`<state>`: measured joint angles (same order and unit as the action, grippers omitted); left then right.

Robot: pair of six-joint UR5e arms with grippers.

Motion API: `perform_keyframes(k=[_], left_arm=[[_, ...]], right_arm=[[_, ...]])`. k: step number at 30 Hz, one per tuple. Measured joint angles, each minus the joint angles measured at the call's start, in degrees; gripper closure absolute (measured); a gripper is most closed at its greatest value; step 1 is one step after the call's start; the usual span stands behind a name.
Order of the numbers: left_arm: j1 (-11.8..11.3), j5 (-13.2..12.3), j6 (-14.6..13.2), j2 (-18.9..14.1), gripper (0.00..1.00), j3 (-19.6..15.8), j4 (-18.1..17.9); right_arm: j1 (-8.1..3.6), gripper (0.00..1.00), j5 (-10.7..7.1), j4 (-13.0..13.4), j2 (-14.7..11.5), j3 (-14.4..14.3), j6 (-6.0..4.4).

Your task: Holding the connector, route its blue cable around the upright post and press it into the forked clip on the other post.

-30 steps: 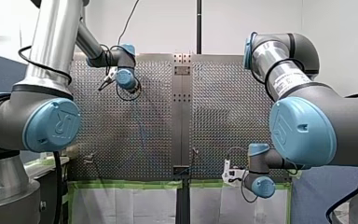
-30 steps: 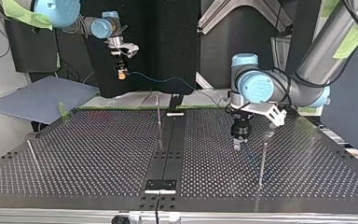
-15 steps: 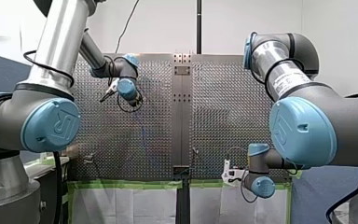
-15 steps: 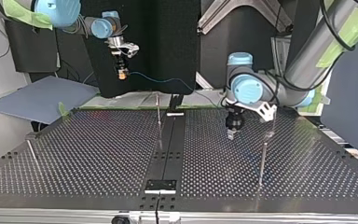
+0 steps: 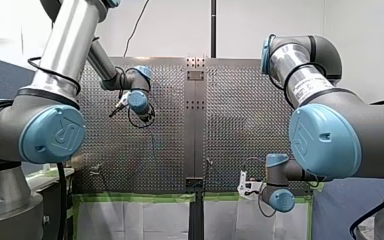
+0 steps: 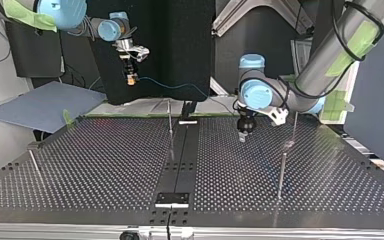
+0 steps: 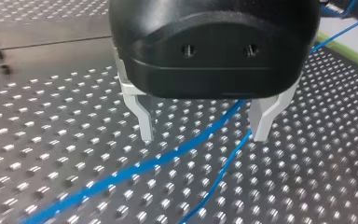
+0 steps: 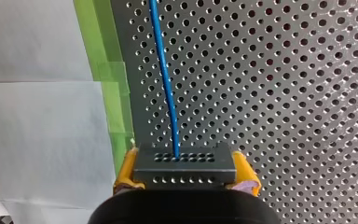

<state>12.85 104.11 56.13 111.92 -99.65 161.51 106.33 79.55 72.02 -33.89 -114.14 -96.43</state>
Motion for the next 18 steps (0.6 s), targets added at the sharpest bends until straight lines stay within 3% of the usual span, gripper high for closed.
perform_keyframes(k=[7,18], left_arm=[[0.85,1.44,0.84,3.26,0.01,-0.01,0.3],[1.14,2.2,1.1,3.8,0.01,0.0,1.19]], right_arm=[[0.01,1.0,-0.03,0.39,0.0,0.0,-0.1],[0.1,1.0,-0.09,0.27,0.01,0.01,-0.07]])
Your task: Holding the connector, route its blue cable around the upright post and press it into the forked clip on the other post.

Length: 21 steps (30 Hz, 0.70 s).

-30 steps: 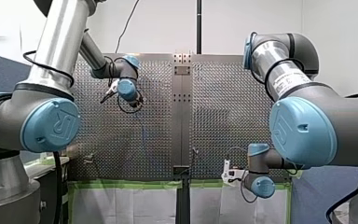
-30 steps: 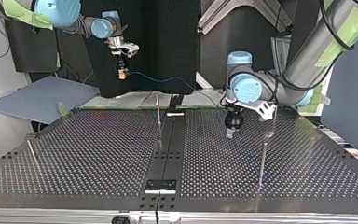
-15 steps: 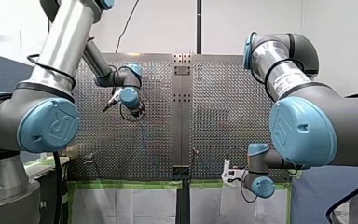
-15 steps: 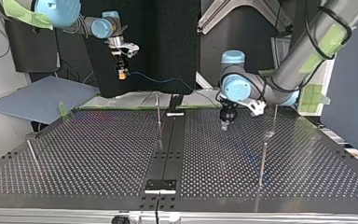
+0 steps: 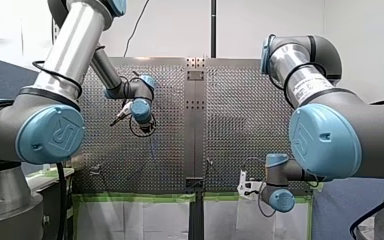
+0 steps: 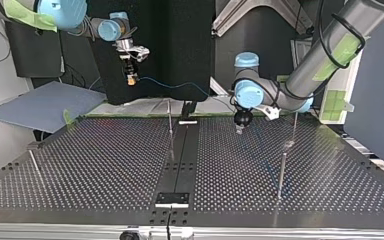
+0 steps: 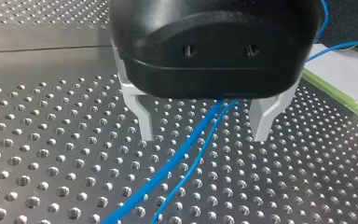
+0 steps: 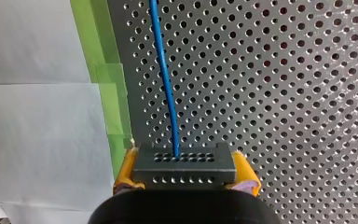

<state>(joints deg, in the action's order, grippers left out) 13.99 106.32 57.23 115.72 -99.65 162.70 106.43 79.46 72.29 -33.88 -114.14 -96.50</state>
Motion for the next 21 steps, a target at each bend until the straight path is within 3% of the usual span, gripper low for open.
perform_keyframes(k=[12,21], left_arm=[[0.6,-0.52,1.46,0.06,0.01,-0.01,2.33],[1.12,0.22,3.66,1.77,0.01,-1.74,1.58]], right_arm=[[0.14,1.0,0.0,-0.07,-0.01,0.03,0.0],[0.43,1.0,-0.05,-0.58,-0.01,0.54,0.0]])
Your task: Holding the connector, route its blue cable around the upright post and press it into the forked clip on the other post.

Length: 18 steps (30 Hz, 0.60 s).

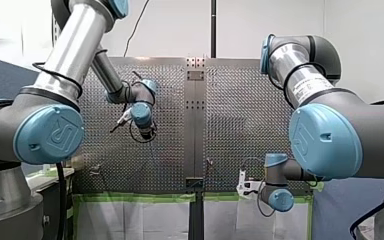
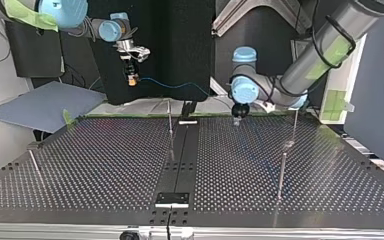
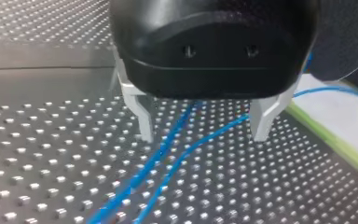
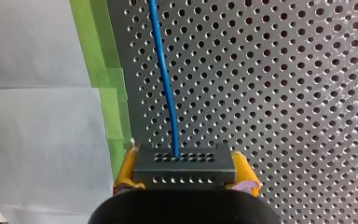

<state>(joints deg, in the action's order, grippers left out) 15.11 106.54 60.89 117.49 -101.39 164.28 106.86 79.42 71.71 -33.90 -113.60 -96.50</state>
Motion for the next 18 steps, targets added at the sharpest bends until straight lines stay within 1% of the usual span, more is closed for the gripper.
perform_keyframes(k=[5,11,14,18], left_arm=[[0.15,0.6,0.77,1.25,0.01,-0.16,-0.2],[0.33,0.26,2.48,2.11,0.01,-0.18,-1.07],[0.45,0.66,2.38,3.21,0.01,-0.19,-1.47],[1.08,1.31,2.09,5.27,0.01,-0.19,-3.09]], right_arm=[[0.13,1.0,-0.04,-0.36,0.01,0.15,0.11],[0.16,1.0,-0.05,-0.42,0.01,0.18,0.15],[0.16,1.0,-0.05,-0.45,0.0,0.18,0.15],[0.16,1.0,-0.04,-0.49,0.0,0.18,0.2]])
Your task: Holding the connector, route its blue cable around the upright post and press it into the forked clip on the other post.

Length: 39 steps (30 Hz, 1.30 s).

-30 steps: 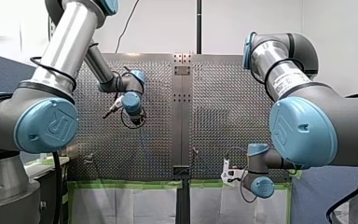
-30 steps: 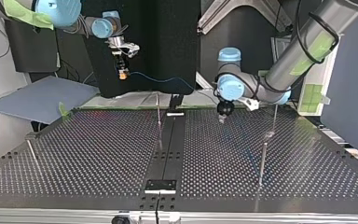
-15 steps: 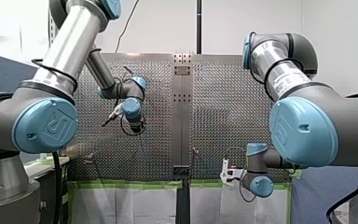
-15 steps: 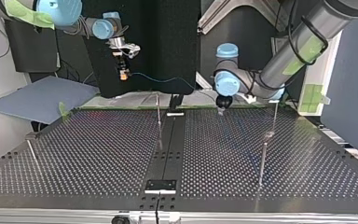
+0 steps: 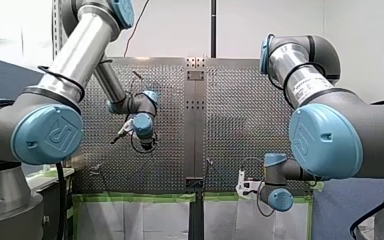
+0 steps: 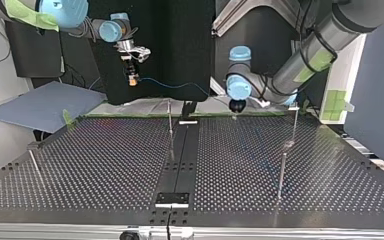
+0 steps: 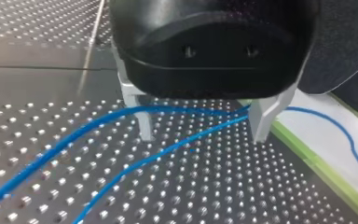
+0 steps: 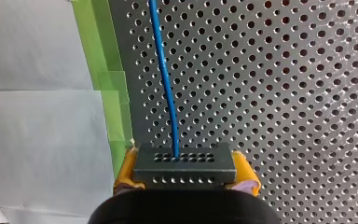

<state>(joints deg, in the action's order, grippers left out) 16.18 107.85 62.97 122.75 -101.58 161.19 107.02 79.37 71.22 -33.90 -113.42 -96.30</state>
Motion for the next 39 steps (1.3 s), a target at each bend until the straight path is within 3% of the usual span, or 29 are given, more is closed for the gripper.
perform_keyframes(k=[10,27,39], left_arm=[[0.6,0.84,1.08,4.34,0.01,0.0,-2.81],[0.62,1.14,5.14,4.71,0.01,0.0,-3.59],[1.62,1.95,5.64,6.79,0.01,0.26,-4.71]], right_arm=[[0.08,1.0,0.0,-0.17,0.01,0.01,0.13],[0.21,1.0,0.0,-0.52,0.01,0.02,0.37],[0.41,1.0,0.0,-0.54,0.01,0.0,0.48]])
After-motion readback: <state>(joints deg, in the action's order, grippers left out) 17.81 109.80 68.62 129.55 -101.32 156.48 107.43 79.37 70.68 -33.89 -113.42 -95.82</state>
